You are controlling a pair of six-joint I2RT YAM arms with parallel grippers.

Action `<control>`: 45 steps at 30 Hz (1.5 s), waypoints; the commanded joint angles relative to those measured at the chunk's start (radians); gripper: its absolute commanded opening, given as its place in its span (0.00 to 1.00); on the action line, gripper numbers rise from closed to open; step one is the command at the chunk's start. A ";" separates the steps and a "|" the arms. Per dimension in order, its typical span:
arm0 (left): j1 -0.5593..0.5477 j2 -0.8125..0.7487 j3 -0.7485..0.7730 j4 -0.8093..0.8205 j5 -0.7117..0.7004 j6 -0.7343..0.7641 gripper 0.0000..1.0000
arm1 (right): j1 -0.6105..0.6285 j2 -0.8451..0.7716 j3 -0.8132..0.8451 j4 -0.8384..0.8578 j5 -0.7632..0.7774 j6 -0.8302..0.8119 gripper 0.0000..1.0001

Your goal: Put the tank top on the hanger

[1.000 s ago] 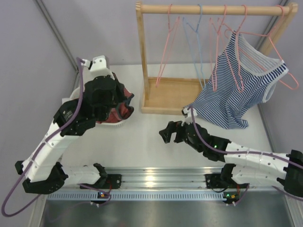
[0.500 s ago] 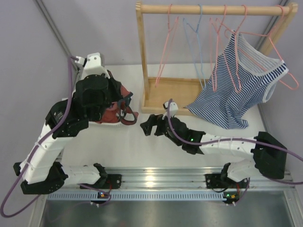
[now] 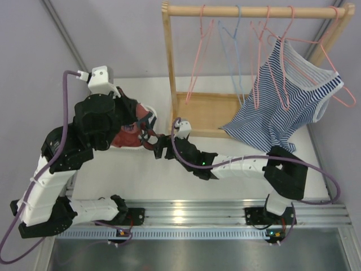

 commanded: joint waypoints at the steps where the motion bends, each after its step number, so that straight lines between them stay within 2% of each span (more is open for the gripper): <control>1: -0.005 -0.017 0.031 0.007 0.017 0.025 0.00 | 0.016 0.048 0.079 0.067 0.070 -0.042 0.82; 2: -0.005 -0.018 0.034 0.005 0.017 0.026 0.00 | 0.018 0.056 0.106 0.056 0.092 -0.045 0.77; 5: -0.005 -0.021 0.052 -0.002 0.023 0.032 0.00 | 0.022 0.070 0.135 0.055 0.118 -0.077 0.44; 6: -0.005 -0.021 0.057 -0.004 0.025 0.035 0.00 | 0.024 0.071 0.143 0.040 0.124 -0.090 0.23; 9: -0.005 -0.031 0.071 0.007 0.049 0.052 0.00 | 0.054 0.036 0.157 0.012 0.168 -0.123 0.00; 19: -0.005 -0.140 0.043 0.283 0.212 0.189 0.00 | 0.200 -0.289 0.192 -0.148 0.326 -0.263 0.00; 24: -0.005 -0.098 0.115 0.358 0.285 0.248 0.00 | 0.212 -0.403 0.261 -0.273 0.346 -0.318 0.00; 31: -0.005 0.026 0.281 0.453 0.374 0.302 0.00 | 0.211 -0.499 0.485 -0.391 0.424 -0.508 0.00; 38: -0.005 0.075 0.289 0.637 0.446 0.350 0.00 | 0.209 -0.541 0.617 -0.309 0.495 -0.810 0.00; 45: -0.005 0.115 0.303 0.766 0.542 0.393 0.00 | 0.209 -0.559 0.732 -0.217 0.500 -1.009 0.00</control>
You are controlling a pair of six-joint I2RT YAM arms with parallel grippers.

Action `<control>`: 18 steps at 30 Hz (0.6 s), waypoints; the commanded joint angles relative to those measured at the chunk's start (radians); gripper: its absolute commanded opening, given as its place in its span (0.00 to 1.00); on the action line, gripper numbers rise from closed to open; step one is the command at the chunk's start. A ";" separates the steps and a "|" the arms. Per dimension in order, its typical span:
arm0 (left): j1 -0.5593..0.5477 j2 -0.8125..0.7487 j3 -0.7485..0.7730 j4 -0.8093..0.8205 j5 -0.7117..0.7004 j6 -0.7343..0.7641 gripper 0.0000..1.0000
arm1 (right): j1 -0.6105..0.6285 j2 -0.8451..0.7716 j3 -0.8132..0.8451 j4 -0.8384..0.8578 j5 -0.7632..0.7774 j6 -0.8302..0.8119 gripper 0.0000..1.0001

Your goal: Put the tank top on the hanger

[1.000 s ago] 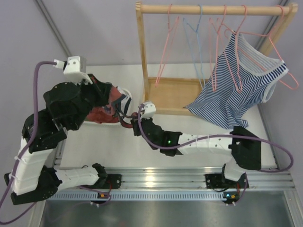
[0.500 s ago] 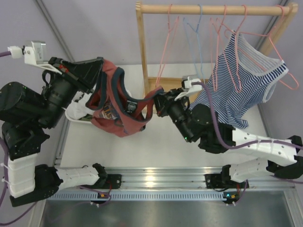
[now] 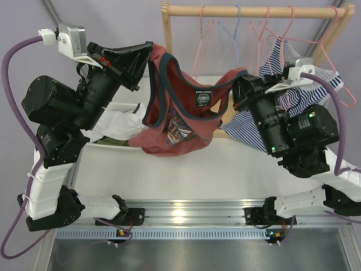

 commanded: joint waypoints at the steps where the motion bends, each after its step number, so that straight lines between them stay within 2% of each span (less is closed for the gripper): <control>1: -0.004 -0.001 0.035 0.172 0.071 0.043 0.00 | 0.007 -0.023 0.092 0.091 0.014 -0.177 0.00; 7: -0.004 0.018 0.036 0.213 0.107 0.035 0.00 | 0.006 -0.022 0.170 0.098 -0.001 -0.237 0.00; 11: -0.004 0.011 0.018 0.224 0.099 0.032 0.00 | 0.007 -0.011 0.200 0.050 -0.009 -0.222 0.00; 18: -0.004 -0.084 -0.126 0.225 0.055 0.023 0.00 | 0.006 0.004 0.167 -0.040 0.014 -0.155 0.00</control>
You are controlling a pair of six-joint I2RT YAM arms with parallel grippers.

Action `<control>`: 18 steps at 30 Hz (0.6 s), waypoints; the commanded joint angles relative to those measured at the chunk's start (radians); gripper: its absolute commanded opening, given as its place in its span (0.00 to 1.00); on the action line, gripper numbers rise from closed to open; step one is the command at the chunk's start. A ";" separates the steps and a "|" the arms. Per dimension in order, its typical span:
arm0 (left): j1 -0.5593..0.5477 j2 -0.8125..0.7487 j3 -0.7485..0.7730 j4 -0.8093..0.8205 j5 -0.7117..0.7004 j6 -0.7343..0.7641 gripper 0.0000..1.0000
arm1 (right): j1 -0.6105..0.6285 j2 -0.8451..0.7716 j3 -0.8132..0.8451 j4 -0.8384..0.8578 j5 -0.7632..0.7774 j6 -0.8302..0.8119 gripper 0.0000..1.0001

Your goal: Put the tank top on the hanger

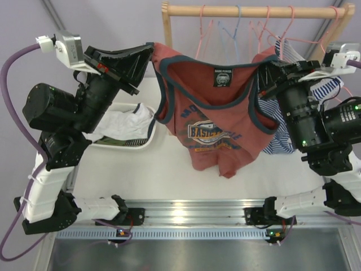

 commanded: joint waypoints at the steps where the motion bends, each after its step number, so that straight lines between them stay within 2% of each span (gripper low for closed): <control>1: -0.004 -0.063 -0.057 0.063 -0.030 -0.001 0.00 | 0.007 0.006 -0.017 -0.056 0.019 0.032 0.00; 4: -0.004 -0.117 -0.138 0.026 -0.057 -0.016 0.00 | 0.006 -0.014 -0.079 -0.078 0.045 0.090 0.00; 10: -0.004 -0.218 -0.247 -0.088 -0.079 -0.065 0.00 | 0.006 -0.051 -0.198 -0.262 0.085 0.283 0.00; 13: -0.004 -0.266 -0.298 -0.139 -0.109 -0.102 0.00 | 0.006 -0.058 -0.238 -0.381 0.097 0.412 0.00; 17: -0.004 -0.344 -0.463 -0.197 -0.123 -0.178 0.00 | 0.007 -0.058 -0.284 -0.533 0.096 0.562 0.00; 18: -0.004 -0.356 -0.493 -0.210 -0.128 -0.192 0.00 | 0.006 -0.057 -0.287 -0.621 0.091 0.634 0.00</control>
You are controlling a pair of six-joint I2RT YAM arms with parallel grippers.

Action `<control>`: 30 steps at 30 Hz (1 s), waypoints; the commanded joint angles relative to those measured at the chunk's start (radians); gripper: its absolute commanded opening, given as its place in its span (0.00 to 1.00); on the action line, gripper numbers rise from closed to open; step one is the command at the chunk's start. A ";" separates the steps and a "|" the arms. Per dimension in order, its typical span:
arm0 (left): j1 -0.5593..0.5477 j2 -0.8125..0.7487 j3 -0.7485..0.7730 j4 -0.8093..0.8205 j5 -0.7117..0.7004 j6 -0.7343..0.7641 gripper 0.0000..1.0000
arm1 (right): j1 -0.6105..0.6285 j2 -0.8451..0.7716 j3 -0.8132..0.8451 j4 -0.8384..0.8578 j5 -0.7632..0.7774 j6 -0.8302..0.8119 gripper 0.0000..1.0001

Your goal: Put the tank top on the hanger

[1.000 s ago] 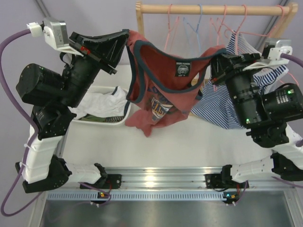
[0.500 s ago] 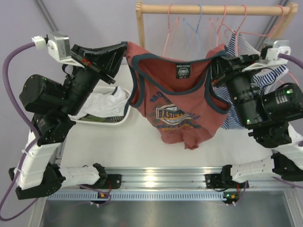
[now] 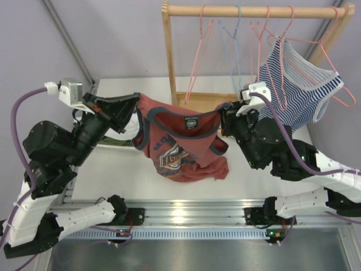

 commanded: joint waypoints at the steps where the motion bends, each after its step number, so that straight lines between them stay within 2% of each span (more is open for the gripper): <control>1: -0.004 -0.048 -0.106 -0.061 -0.041 -0.086 0.00 | 0.007 -0.023 -0.010 -0.236 0.019 0.231 0.00; 4: -0.004 -0.100 -0.231 -0.111 -0.055 -0.173 0.00 | 0.008 -0.022 -0.047 -0.399 0.004 0.400 0.00; 7: -0.004 -0.154 -0.364 -0.150 -0.087 -0.267 0.00 | 0.012 -0.032 -0.131 -0.489 -0.045 0.546 0.00; 10: -0.004 -0.188 -0.510 -0.171 -0.101 -0.360 0.00 | 0.018 -0.020 -0.226 -0.552 -0.077 0.684 0.00; 15: -0.004 -0.194 -0.650 -0.187 -0.118 -0.489 0.00 | 0.026 0.018 -0.359 -0.577 -0.126 0.824 0.00; 21: -0.004 -0.159 -0.737 -0.191 -0.187 -0.566 0.00 | -0.022 0.128 -0.426 -0.552 -0.228 0.835 0.00; 26: -0.002 -0.043 -0.739 -0.211 -0.235 -0.574 0.00 | -0.135 0.207 -0.509 -0.446 -0.390 0.741 0.00; 30: 0.001 0.076 -0.719 -0.233 -0.249 -0.585 0.00 | -0.186 0.261 -0.520 -0.443 -0.409 0.707 0.00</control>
